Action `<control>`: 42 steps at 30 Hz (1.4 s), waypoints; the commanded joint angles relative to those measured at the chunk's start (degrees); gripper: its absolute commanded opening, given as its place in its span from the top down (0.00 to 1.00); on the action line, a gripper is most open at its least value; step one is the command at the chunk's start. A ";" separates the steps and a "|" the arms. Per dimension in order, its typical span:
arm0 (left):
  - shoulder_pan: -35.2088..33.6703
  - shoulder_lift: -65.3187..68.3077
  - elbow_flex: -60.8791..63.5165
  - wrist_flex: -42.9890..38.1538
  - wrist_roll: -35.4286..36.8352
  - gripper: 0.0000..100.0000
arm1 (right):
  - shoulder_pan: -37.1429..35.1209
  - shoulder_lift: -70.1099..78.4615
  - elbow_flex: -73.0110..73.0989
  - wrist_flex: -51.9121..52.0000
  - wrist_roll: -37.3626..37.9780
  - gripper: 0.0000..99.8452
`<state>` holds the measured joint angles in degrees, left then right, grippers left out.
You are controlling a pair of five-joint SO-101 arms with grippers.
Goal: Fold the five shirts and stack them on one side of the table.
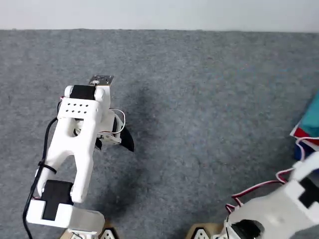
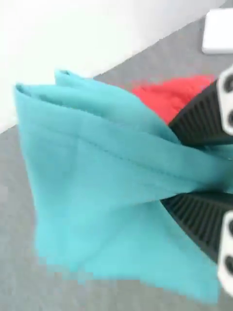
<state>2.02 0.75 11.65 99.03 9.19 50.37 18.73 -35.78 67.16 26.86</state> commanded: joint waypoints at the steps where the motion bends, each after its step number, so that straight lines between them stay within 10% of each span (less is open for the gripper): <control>1: -0.18 -2.55 -0.04 1.58 0.79 0.67 | 3.65 1.45 -2.81 -3.82 2.90 0.99; 16: -0.18 -2.55 6.55 1.58 0.79 0.67 | 5.85 7.34 -13.01 -6.99 8.09 0.75; 27: -1.14 -6.77 -5.05 1.58 9.23 0.67 | -13.93 7.87 -19.87 36.26 -8.62 0.80; 31: -1.14 -15.30 -5.49 1.58 6.68 0.72 | -19.82 6.29 -9.49 36.00 -12.57 1.00; 36: -1.14 -27.69 -2.07 1.41 -2.46 1.00 | -20.44 -3.74 8.70 36.09 -12.66 0.99; 42: -3.60 -43.78 10.42 -0.35 -7.03 0.99 | -21.49 -22.29 37.54 34.33 -11.43 0.99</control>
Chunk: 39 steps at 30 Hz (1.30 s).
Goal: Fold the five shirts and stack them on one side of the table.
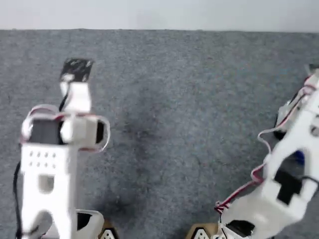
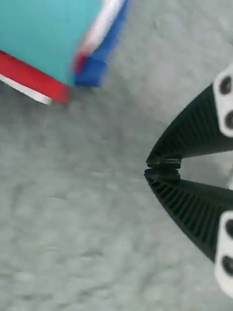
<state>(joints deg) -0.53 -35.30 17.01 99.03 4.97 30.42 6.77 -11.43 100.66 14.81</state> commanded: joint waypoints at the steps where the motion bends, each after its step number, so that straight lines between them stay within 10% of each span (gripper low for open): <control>1: -1.93 -10.46 8.48 -1.14 -4.66 0.99 | -2.33 -13.58 18.46 -1.45 2.99 0.99; 16: -23.12 -55.74 51.21 -15.38 -27.69 0.99 | -20.18 -66.59 89.23 -33.98 8.26 0.99; 30: -24.26 -68.92 61.58 -16.18 -28.04 0.99 | -30.29 -110.55 107.87 -28.09 8.70 0.99; 39: -24.09 -68.92 65.54 -16.62 -28.04 0.99 | -30.20 -108.70 107.96 -26.42 8.62 0.99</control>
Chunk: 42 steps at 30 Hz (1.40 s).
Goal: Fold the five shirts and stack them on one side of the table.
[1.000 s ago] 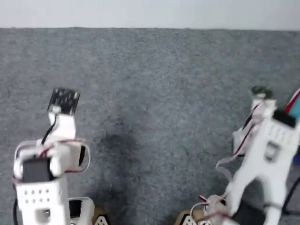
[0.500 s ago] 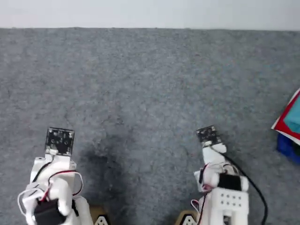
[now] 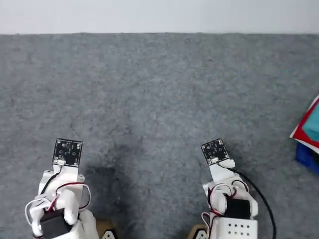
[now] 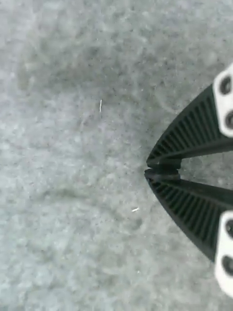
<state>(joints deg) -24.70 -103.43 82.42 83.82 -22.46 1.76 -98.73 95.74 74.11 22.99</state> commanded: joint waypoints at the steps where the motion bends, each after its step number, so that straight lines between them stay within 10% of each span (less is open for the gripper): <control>1: 0.09 -0.79 0.13 -1.49 -0.62 0.99 | -1.36 -3.21 0.79 0.13 0.44 0.99; 42: -0.09 -0.53 13.93 -10.46 -0.53 0.99 | -1.45 -3.21 0.79 0.13 0.44 0.99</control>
